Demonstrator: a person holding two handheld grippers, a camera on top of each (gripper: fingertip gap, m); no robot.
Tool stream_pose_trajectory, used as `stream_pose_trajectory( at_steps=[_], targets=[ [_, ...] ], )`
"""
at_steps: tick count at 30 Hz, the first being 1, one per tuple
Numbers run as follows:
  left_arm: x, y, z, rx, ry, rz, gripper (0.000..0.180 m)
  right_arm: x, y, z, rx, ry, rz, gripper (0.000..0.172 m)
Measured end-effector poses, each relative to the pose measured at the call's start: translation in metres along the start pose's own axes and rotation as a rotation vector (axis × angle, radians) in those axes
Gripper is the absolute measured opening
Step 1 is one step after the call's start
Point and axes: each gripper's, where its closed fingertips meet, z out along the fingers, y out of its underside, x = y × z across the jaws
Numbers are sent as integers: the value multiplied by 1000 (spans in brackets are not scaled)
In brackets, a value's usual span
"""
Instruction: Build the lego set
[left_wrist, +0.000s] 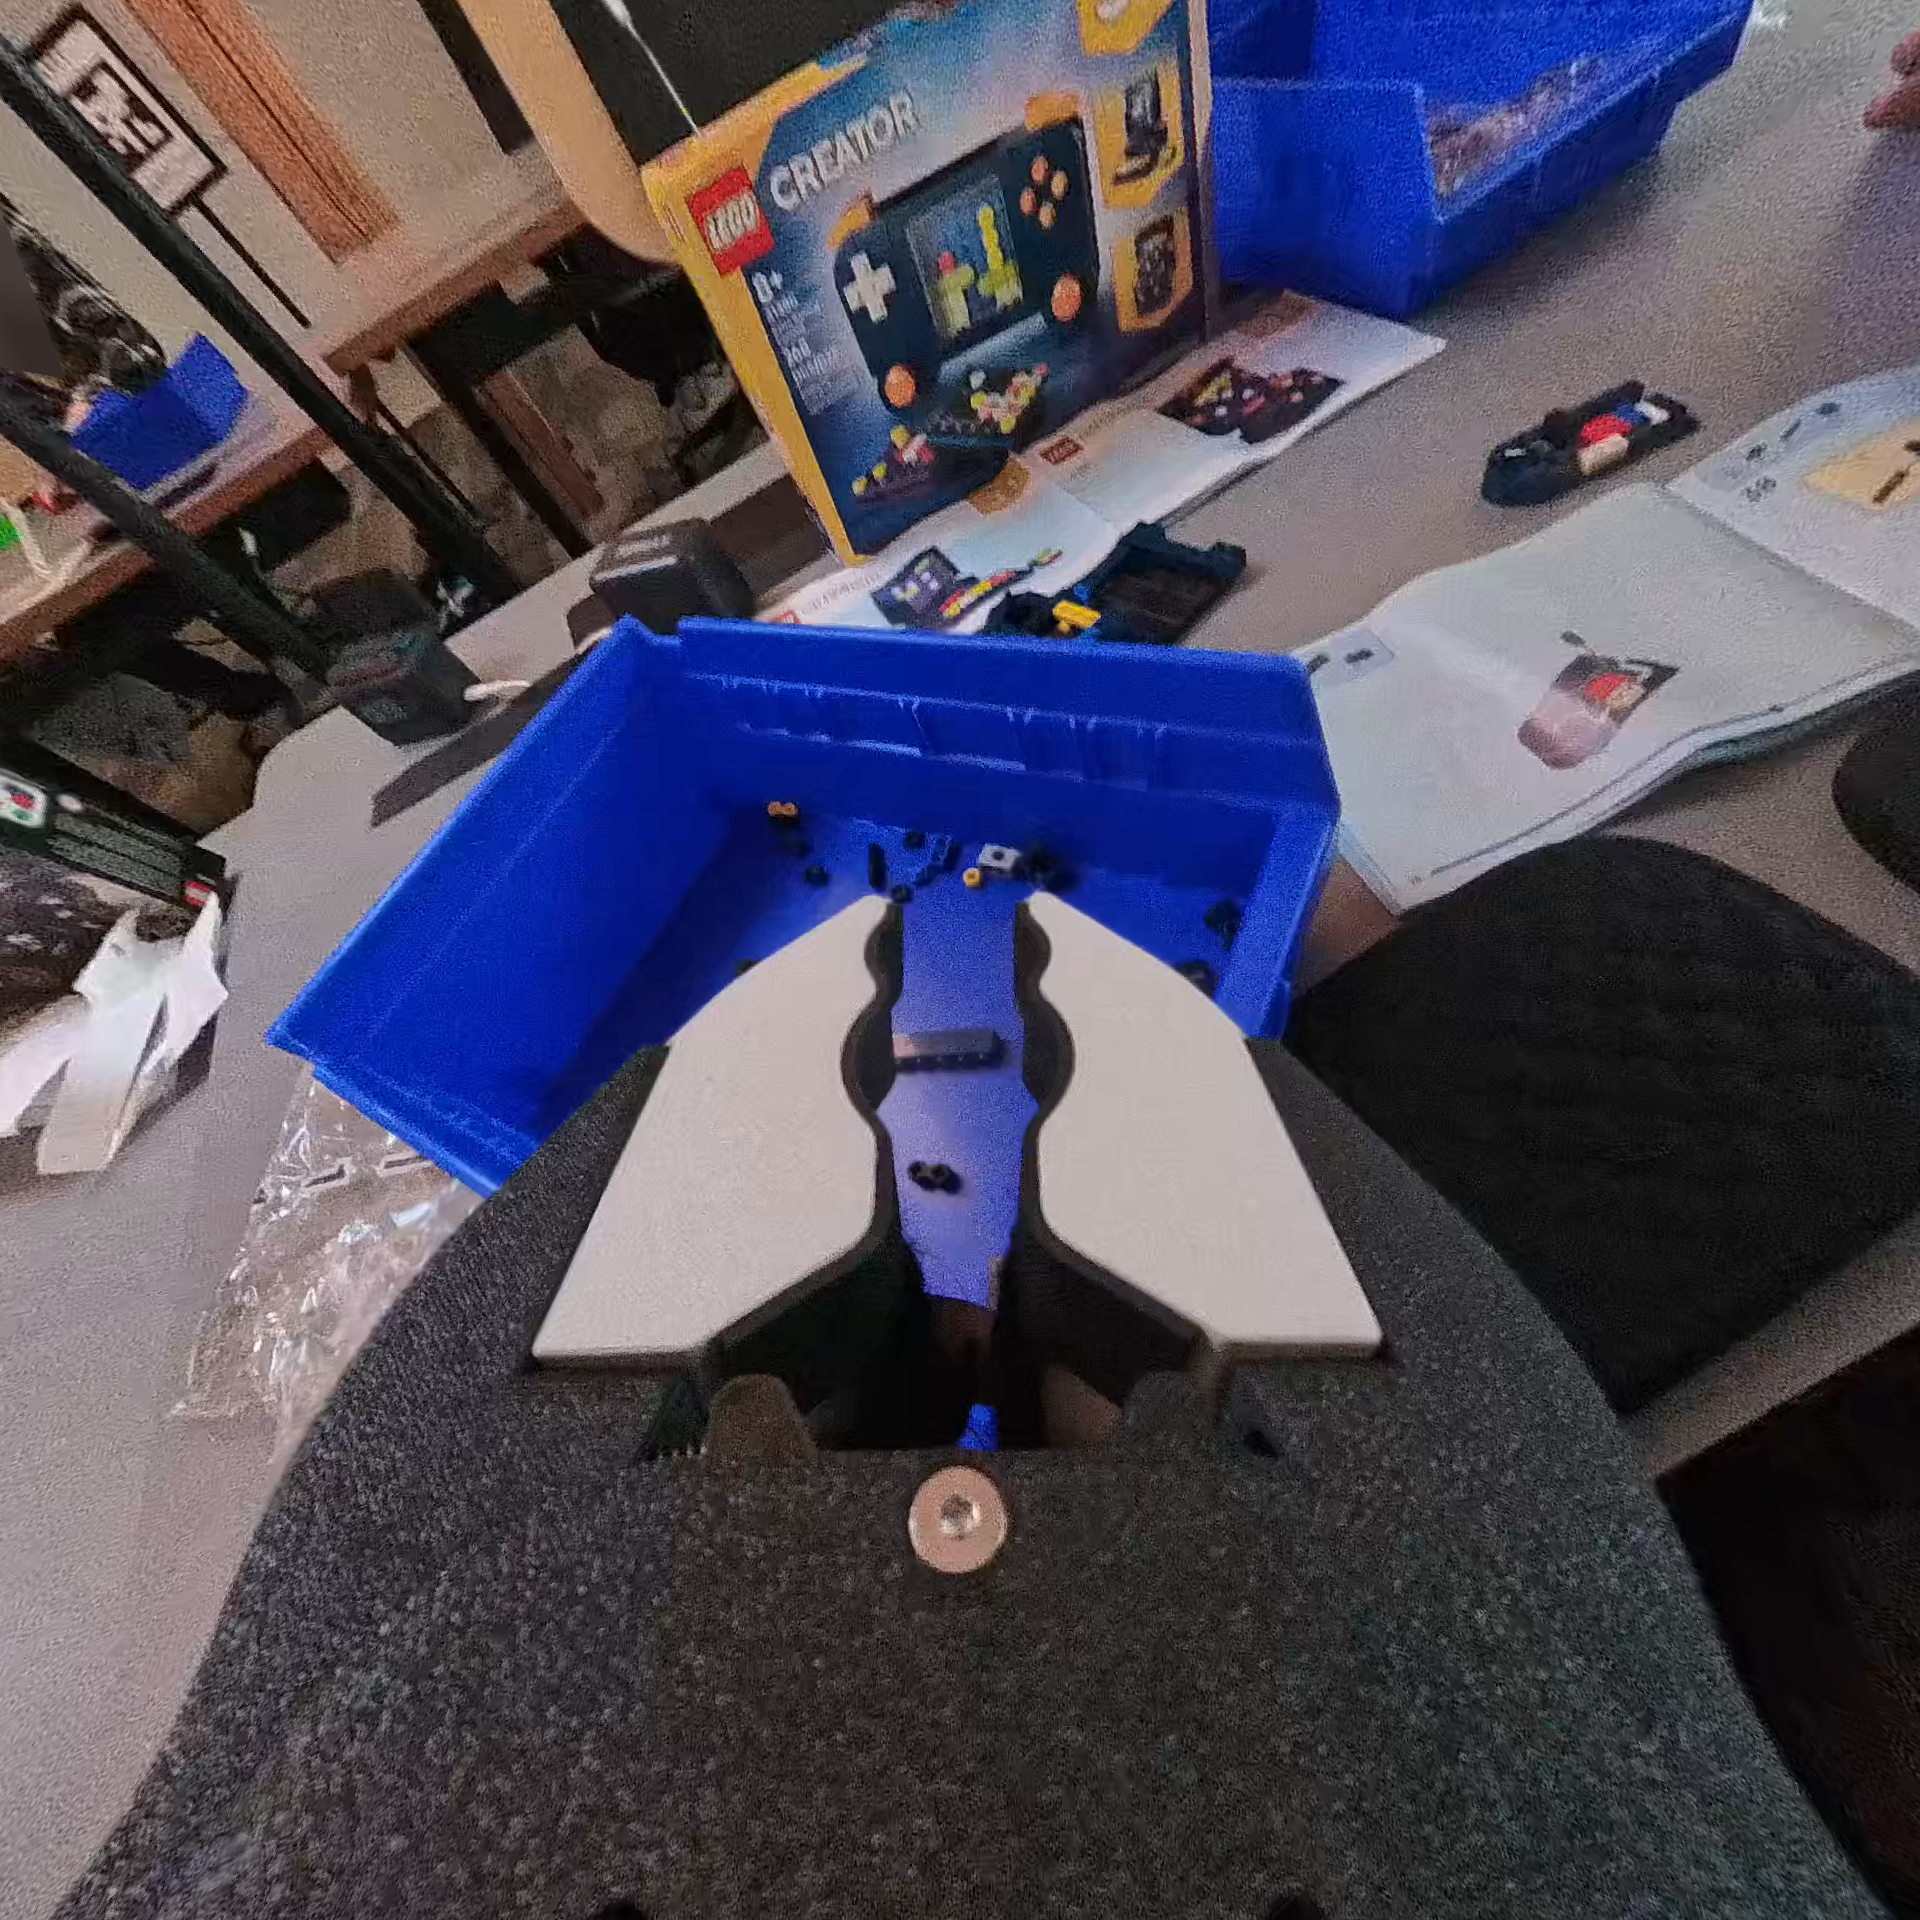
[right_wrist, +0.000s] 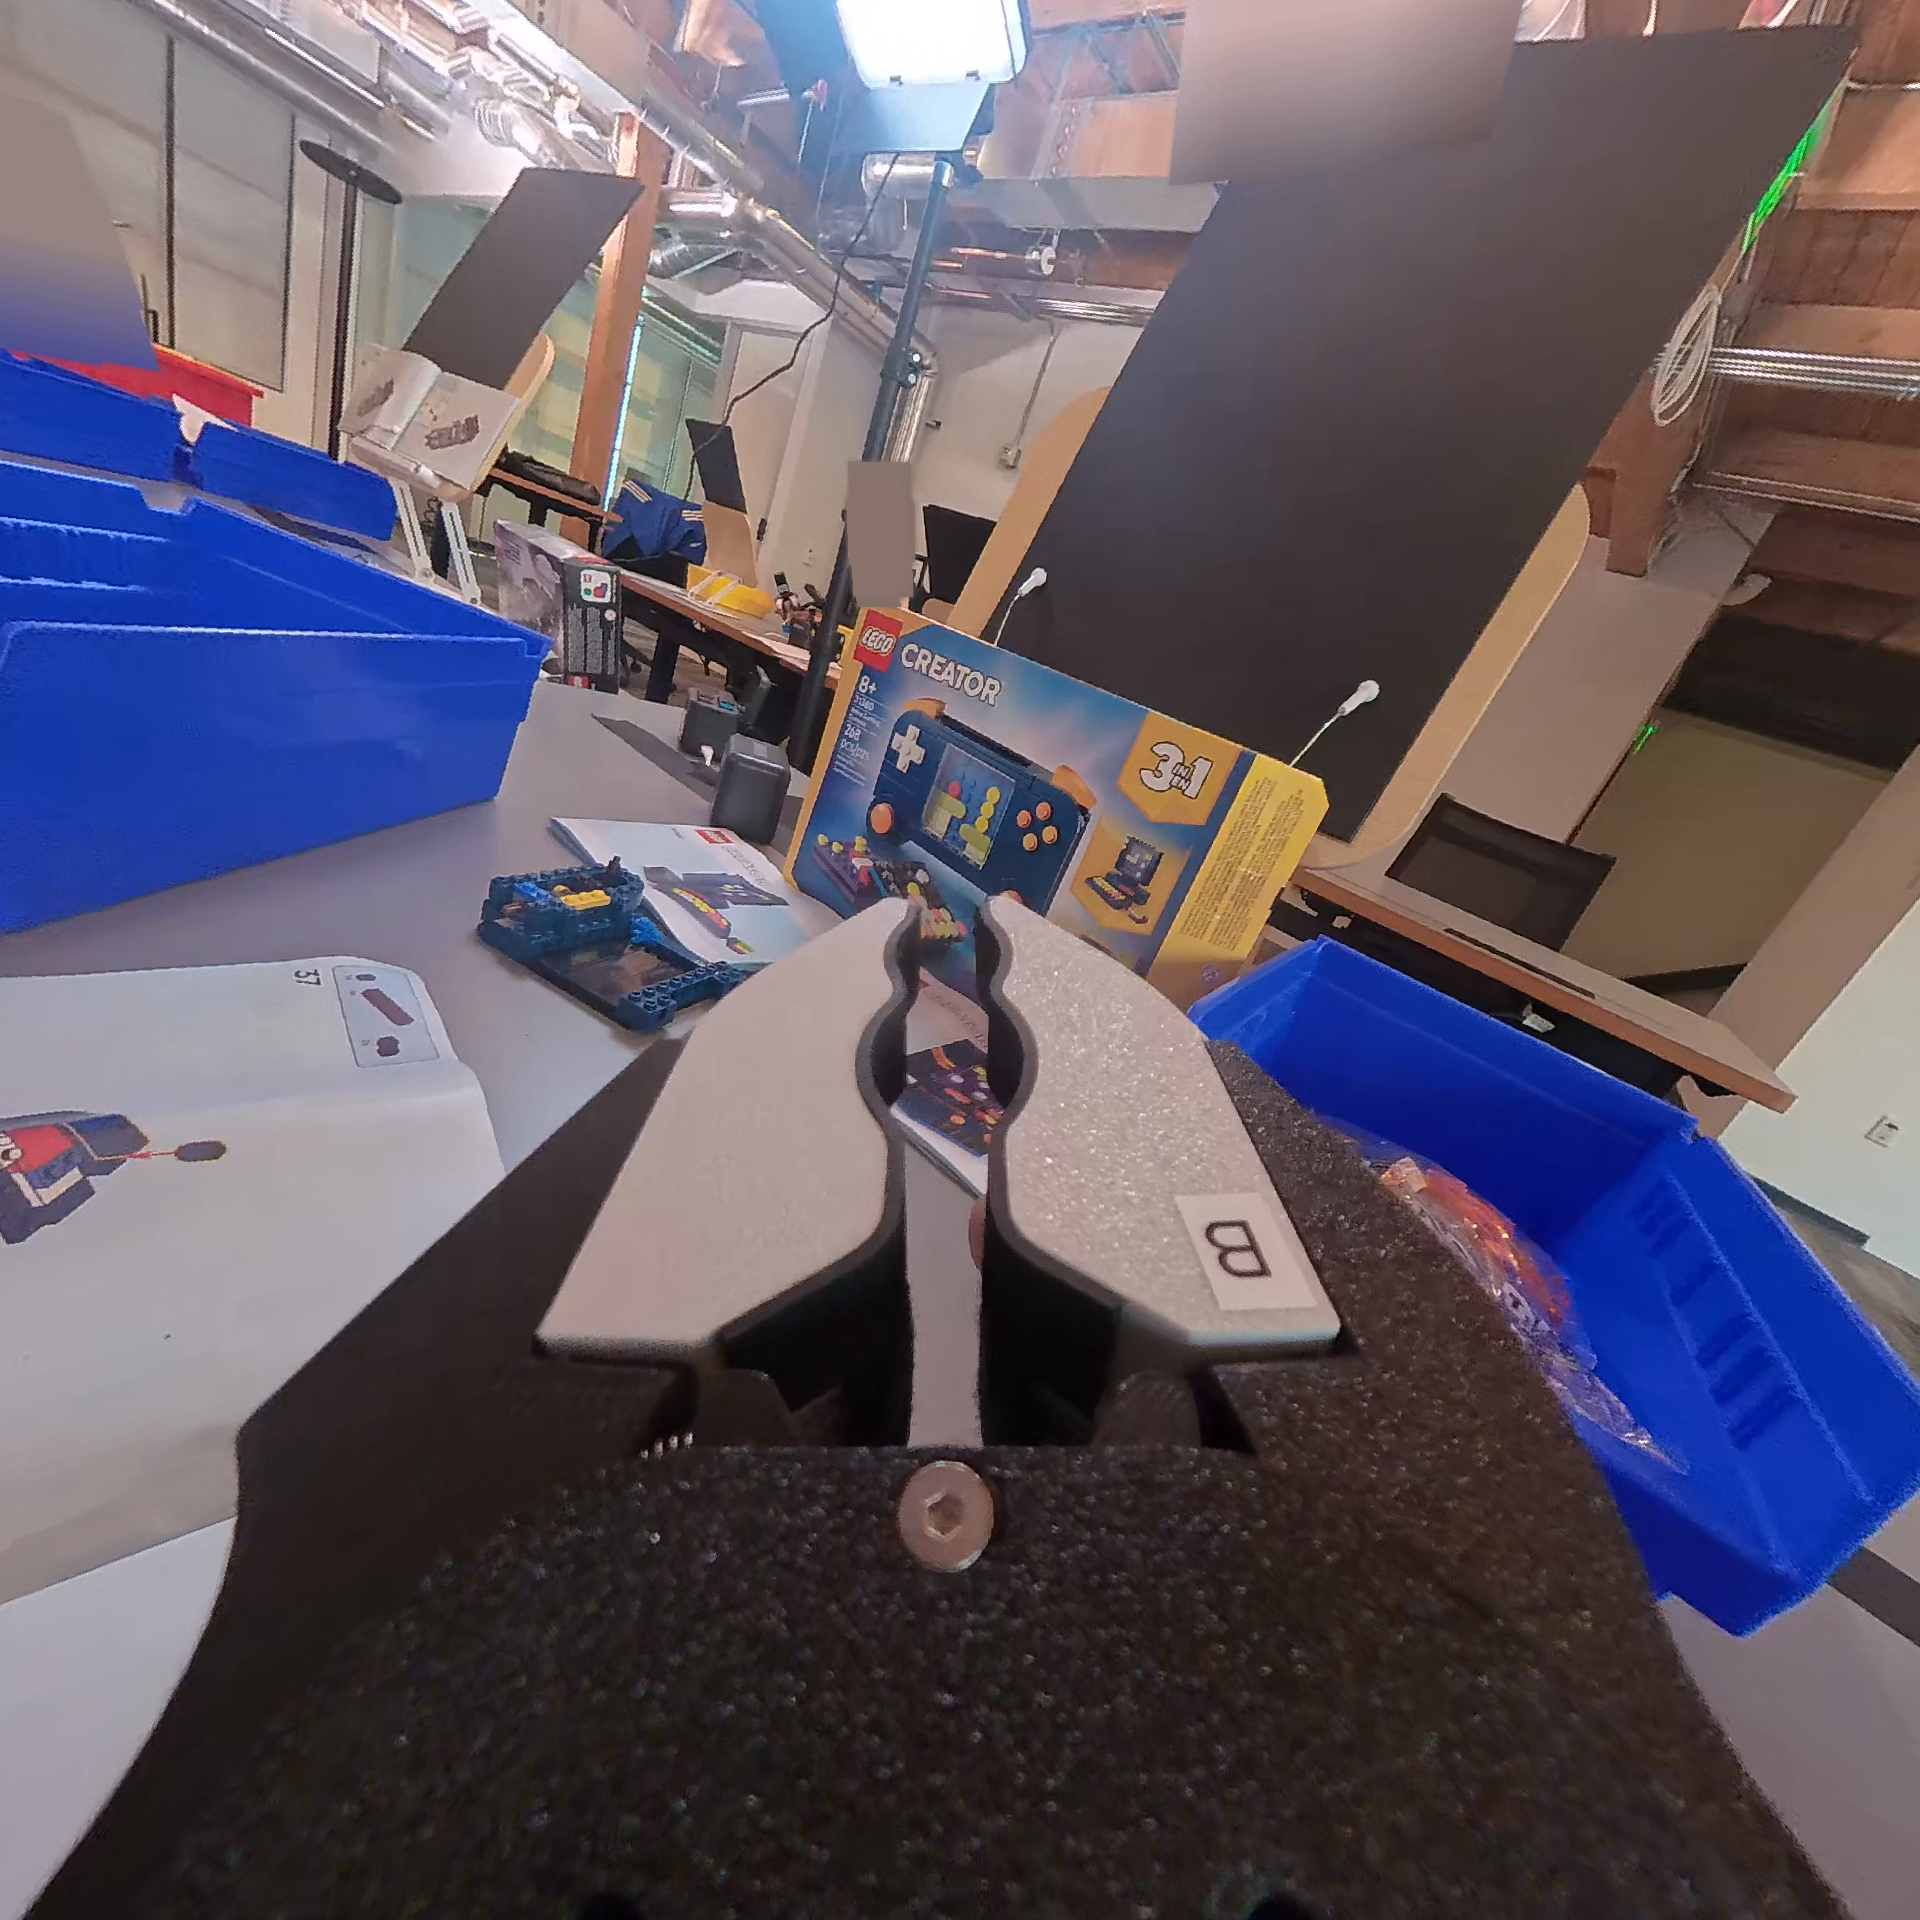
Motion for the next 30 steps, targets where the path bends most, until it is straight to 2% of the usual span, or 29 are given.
stream_pose_trajectory(
  at_steps=[3, 7, 13, 18, 25, 30],
  targets=[
    [4, 14, 2, -36, 65, 4, 25, -3, 2, 1, -3, -19, 18, 11],
    [9, 14, 2, -18, 138, 25, 27, -11, 11, 4, -28, -68, 29, 12],
    [-14, 21, 8, -114, 204, 163, 33, -32, 28, 8, -76, -191, 68, 16],
    [-22, 14, 22, -129, 350, 233, 34, -47, 35, 8, -74, -257, 54, 21],
    [-10, 20, 44, -132, 601, 369, 37, -44, 30, 7, -19, -249, 65, 27],
    [-6, 25, 61, -91, 706, 445, 32, -31, 27, 6, 17, -180, 117, 29]
  ],
)
